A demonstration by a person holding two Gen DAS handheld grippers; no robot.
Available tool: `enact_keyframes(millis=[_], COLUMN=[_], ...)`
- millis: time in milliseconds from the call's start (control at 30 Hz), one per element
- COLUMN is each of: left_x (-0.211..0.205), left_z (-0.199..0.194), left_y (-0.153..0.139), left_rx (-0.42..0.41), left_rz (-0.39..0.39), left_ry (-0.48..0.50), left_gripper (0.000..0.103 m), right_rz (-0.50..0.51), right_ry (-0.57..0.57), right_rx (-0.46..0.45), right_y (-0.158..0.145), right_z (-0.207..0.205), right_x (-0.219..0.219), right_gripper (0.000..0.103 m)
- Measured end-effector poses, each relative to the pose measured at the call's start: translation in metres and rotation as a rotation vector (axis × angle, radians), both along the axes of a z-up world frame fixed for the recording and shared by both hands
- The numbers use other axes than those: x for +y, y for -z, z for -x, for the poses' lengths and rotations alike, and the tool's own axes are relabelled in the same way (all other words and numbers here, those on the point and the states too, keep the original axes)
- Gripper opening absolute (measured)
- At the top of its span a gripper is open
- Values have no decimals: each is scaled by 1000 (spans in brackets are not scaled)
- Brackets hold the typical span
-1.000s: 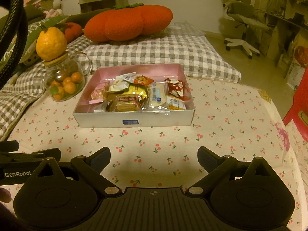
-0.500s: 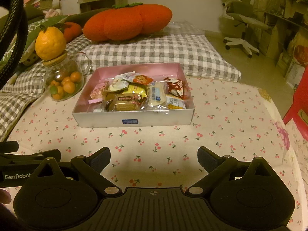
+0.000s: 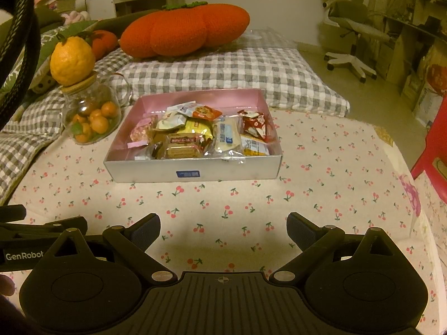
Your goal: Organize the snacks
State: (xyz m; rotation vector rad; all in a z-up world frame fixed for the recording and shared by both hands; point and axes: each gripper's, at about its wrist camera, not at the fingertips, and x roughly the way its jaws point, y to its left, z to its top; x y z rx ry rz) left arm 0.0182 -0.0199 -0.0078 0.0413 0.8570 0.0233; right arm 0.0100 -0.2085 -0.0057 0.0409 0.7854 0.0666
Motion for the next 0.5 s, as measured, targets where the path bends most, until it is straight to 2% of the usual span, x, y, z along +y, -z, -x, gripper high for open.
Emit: enact_keyframes(millis=[500], left_x=[-3], left_z=[1], left_y=[-1], left_rx=[-6], left_rz=[-10], left_ry=[20], left_gripper=[102], right_rz=[1], right_ry=[0], right_rx=[1], right_y=[0], right_z=[0], right_x=[0], right_gripper=[99])
